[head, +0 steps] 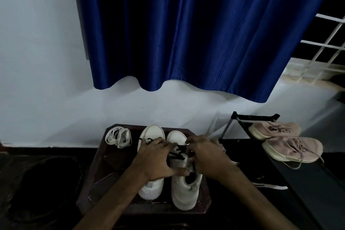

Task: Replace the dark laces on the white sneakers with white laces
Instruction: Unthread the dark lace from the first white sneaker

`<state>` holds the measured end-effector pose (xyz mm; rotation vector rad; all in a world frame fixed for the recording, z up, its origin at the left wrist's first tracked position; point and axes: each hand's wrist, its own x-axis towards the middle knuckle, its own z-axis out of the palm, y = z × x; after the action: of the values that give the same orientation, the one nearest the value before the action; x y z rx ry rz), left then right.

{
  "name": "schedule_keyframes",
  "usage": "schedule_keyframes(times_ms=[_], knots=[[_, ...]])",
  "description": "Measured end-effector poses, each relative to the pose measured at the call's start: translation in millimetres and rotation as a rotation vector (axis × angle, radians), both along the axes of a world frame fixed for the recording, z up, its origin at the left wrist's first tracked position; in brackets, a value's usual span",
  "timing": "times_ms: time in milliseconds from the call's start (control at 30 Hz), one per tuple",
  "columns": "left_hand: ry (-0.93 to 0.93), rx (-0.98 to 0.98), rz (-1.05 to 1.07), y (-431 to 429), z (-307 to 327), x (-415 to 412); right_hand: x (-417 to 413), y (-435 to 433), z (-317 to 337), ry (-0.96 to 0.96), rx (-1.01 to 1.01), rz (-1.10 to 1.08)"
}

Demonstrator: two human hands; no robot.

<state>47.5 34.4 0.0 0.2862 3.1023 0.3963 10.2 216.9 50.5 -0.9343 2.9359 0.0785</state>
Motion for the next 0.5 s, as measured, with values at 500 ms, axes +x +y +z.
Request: schedule_keyframes(times_ms=[500], knots=[[-0.046,0.029,0.003,-1.6,1.6,-2.5,-11.3,36.8,3.2,-0.031,-0.532,-0.088]])
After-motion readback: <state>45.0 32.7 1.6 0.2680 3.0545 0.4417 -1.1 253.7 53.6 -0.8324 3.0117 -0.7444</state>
